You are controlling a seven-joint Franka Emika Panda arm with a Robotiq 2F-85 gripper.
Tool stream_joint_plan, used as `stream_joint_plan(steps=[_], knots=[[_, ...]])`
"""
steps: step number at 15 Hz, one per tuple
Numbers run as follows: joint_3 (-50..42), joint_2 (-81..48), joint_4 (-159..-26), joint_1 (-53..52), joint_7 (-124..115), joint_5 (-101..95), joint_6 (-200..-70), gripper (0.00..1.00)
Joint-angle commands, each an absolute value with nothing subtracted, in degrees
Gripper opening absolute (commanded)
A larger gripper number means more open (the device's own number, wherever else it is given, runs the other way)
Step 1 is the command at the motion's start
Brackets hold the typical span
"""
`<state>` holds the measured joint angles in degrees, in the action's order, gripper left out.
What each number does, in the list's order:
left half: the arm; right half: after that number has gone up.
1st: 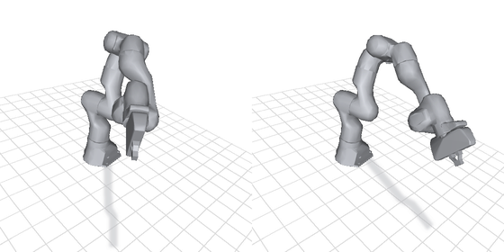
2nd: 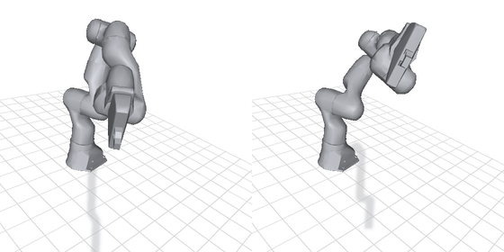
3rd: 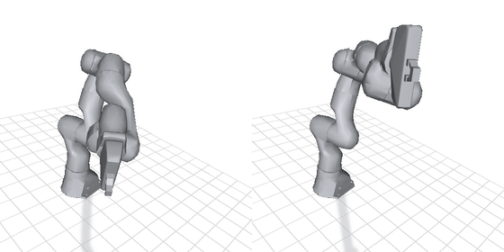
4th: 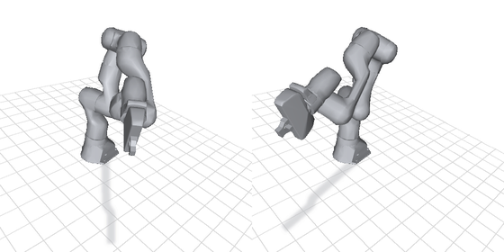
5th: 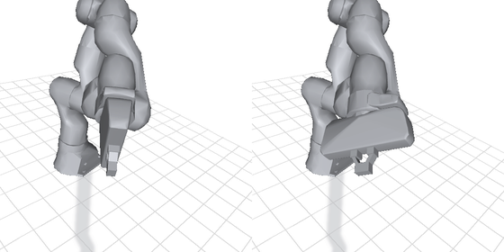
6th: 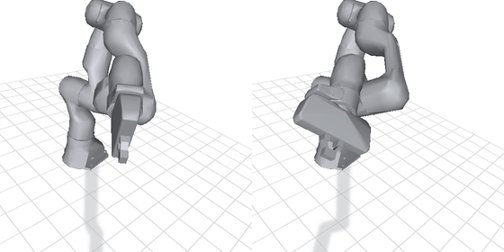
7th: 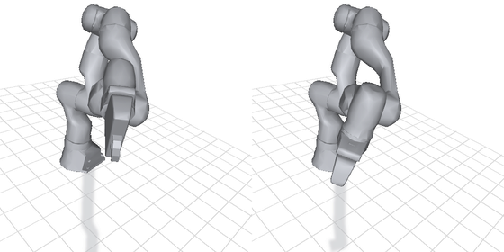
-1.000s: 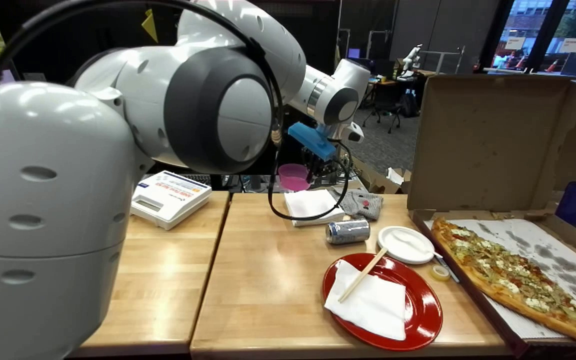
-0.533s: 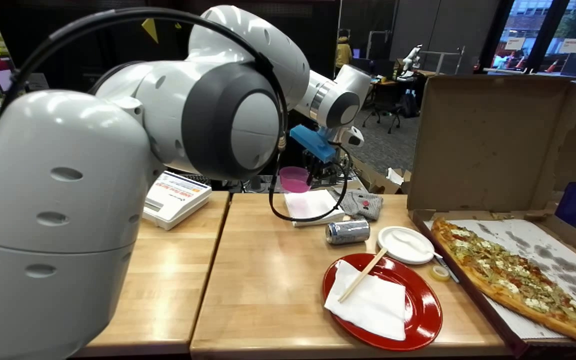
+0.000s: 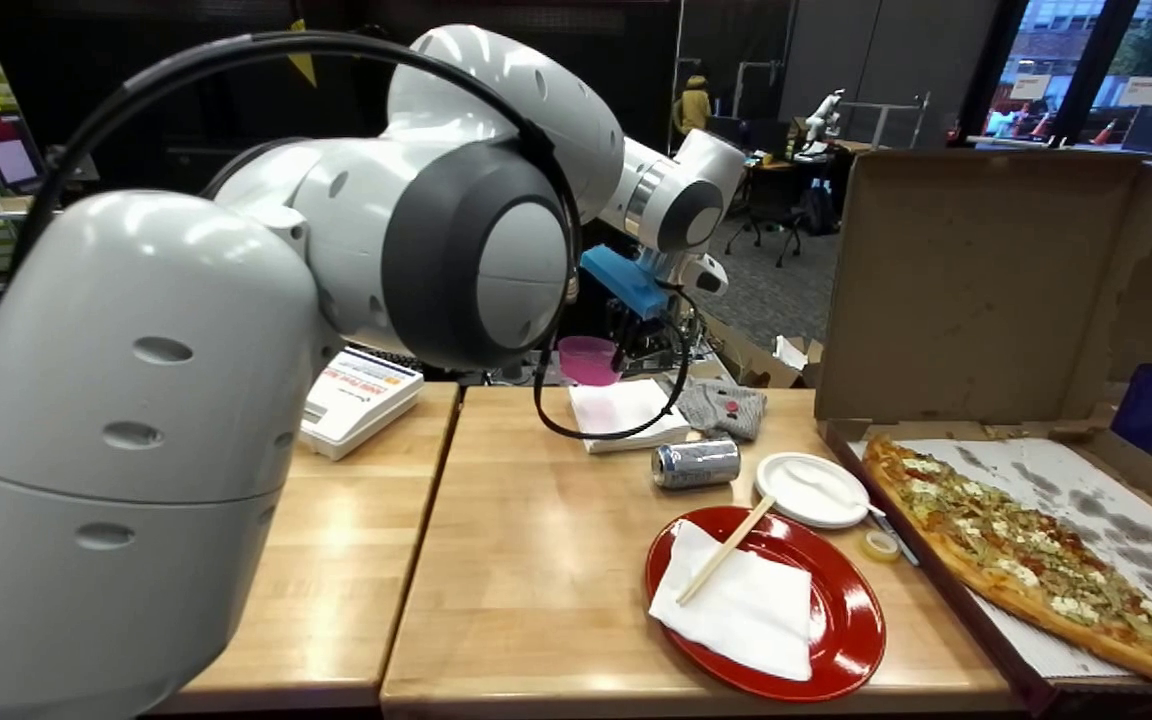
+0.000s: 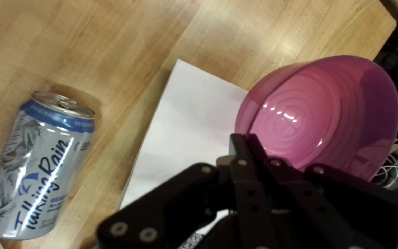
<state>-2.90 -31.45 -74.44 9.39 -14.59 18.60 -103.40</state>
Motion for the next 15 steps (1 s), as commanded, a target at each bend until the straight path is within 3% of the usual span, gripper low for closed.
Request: stream_joint_plan(steps=[1, 10, 14, 15], knots=[[-2.8, -32.5, -71.5, 9.8, -17.3, 20.8, -100.1, 0.33], [-2.8, -32.7, -70.8, 9.7, -17.2, 21.6, -101.0, 0.95], [-3.1, -32.2, -71.3, 9.5, -15.3, 20.2, -101.3, 1.00], [-4.0, -26.0, -79.2, 11.0, -11.4, 19.9, -103.3, 1.00]])
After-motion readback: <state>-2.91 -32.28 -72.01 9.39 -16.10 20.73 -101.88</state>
